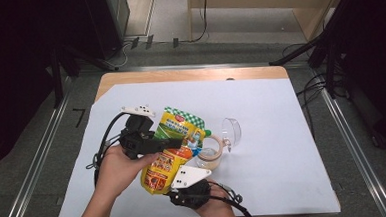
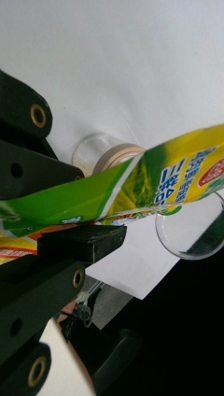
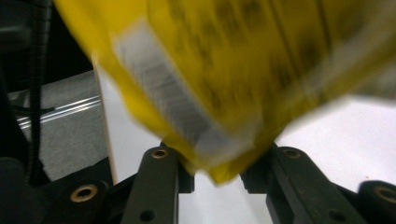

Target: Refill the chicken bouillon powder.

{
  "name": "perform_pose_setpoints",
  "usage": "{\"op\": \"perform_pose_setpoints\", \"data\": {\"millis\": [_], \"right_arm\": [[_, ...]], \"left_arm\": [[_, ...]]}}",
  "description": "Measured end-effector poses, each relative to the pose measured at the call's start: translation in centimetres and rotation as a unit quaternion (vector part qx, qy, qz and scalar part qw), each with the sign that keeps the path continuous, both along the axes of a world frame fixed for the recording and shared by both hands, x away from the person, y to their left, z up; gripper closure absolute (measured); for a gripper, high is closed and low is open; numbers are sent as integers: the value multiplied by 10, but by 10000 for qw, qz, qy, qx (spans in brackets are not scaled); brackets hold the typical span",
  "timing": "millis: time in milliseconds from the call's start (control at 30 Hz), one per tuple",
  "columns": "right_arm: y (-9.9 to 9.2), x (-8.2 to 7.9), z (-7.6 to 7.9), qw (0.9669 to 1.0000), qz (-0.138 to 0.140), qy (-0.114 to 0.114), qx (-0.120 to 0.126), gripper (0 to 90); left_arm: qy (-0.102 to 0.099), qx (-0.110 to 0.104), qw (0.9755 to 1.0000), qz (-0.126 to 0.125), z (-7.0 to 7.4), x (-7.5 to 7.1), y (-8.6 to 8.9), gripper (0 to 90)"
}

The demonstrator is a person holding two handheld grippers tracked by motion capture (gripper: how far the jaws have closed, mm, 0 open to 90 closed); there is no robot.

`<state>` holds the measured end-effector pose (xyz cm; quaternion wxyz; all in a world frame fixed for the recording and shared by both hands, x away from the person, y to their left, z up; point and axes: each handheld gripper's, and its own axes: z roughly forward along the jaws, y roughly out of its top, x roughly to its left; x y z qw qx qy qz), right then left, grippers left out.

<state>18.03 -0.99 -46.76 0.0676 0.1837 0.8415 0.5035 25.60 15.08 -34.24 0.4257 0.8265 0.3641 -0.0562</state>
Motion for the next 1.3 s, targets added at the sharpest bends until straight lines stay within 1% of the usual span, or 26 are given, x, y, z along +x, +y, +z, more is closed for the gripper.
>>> {"op": "perform_pose_setpoints", "data": {"millis": [67, 133, 233, 300, 367, 400, 433, 500, 533, 567, 600, 667, 700, 733, 800, 967, 1133, 1300], "right_arm": [[0, -1, 1, 10000, 0, -42, -1, 722], [-1, -1, 2, 10000, 16, 5, 22, 722], [0, 0, 3, 9997, 86, 189, 126, 718], [1, 0, 3, 9994, 164, 265, 173, 714], [2, 0, 2, 9992, 200, 293, 205, 712], [2, 0, 2, 9991, 196, 315, 197, 711], [2, 1, 2, 9990, 201, 350, 183, 711], [1, 2, 2, 9988, 209, 393, 200, 711], [1, 2, 2, 9985, 223, 458, 218, 711], [1, 2, 2, 9984, 216, 462, 244, 711], [1, 2, 3, 9980, 229, 514, 290, 711], [1, 3, 5, 9974, 260, 592, 331, 709], [1, 3, 6, 9973, 269, 594, 351, 707], [2, 3, 7, 9971, 309, 610, 345, 704], [2, 2, 8, 9968, 356, 626, 347, 701], [2, 4, 9, 9966, 388, 647, 333, 698], [2, 6, 9, 9958, 391, 742, 376, 692], [2, 7, 12, 9960, 384, 728, 358, 686]], "left_arm": [[-37, -17, 10000, 11, 1, -1, -3, 833], [-36, 66, 10000, 34, 0, -1, -5, 818], [32, 151, 9998, 91, -2, 1, -7, 798], [43, 204, 9997, 102, -4, 2, -9, 774], [26, 296, 9995, 118, -5, 3, -11, 764], [10, 354, 9993, 146, -6, 3, -12, 760], [15, 355, 9993, 132, -7, 4, -12, 752], [92, 323, 9993, 171, -7, 6, -11, 749], [140, 296, 9993, 190, -7, 7, -11, 748], [214, 258, 9992, 195, -8, 8, -11, 745], [259, 256, 9992, 169, -9, 10, -11, 731], [409, 249, 9986, 231, -11, 13, -12, 700], [496, 201, 9983, 233, -13, 15, -13, 695], [536, 193, 9981, 247, -13, 17, -13, 680], [592, 181, 9978, 226, -14, 19, -15, 674], [606, 204, 9978, 200, -16, 22, -19, 660], [762, 282, 9965, 176, -18, 29, -26, 640], [886, 348, 9953, 155, -18, 34, -32, 624]]}}
